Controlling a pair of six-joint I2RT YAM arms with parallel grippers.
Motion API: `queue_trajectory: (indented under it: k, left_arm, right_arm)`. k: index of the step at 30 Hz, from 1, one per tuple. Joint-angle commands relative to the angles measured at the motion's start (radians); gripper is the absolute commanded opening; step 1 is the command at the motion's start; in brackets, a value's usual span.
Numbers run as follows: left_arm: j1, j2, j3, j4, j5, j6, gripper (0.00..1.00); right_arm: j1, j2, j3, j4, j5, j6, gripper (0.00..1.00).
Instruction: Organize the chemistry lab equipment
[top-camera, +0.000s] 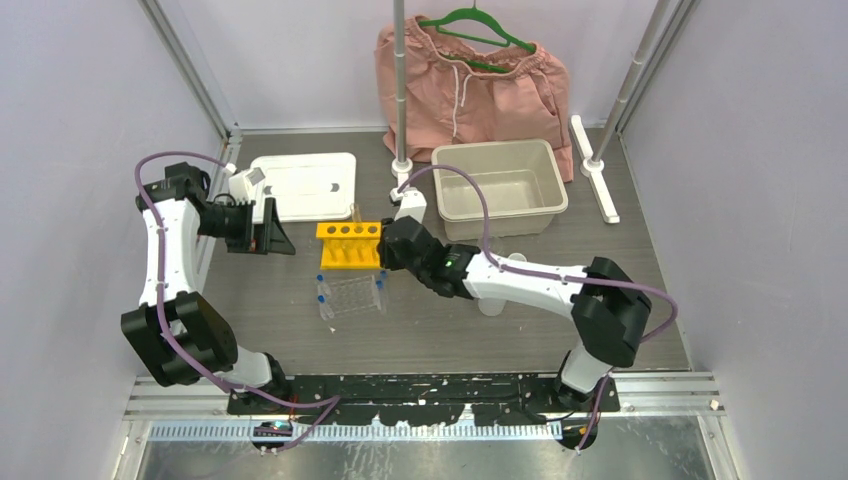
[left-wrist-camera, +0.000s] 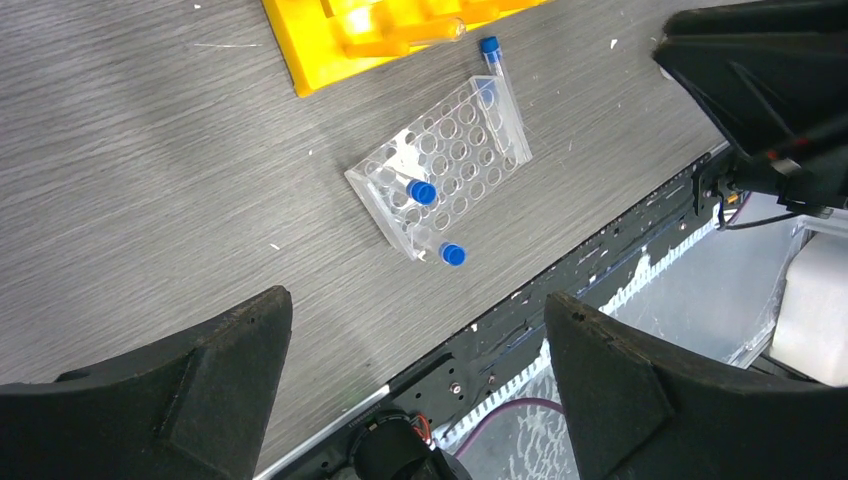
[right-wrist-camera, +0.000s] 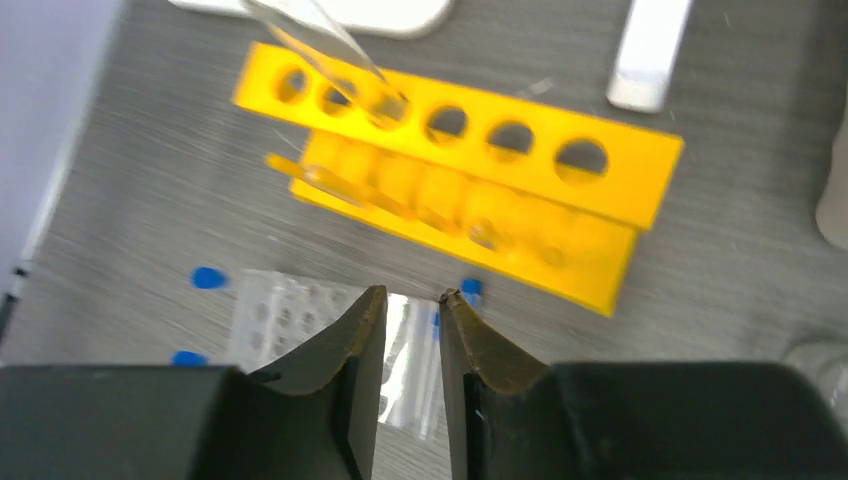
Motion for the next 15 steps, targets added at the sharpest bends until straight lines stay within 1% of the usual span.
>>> queue_trajectory:
  k: [1,15]
  left_arm:
    - [0.005,-0.034,0.033,-0.016,0.026,0.018,0.96]
    - [0.005,-0.055,-0.008,0.005,-0.004,0.020,0.96]
  right_arm:
    - [-0.007,0.057,0.002,-0.137,-0.027,0.085,0.31]
    - [-0.015,0.257,0.071,-0.131,-0.079,0.079,0.27]
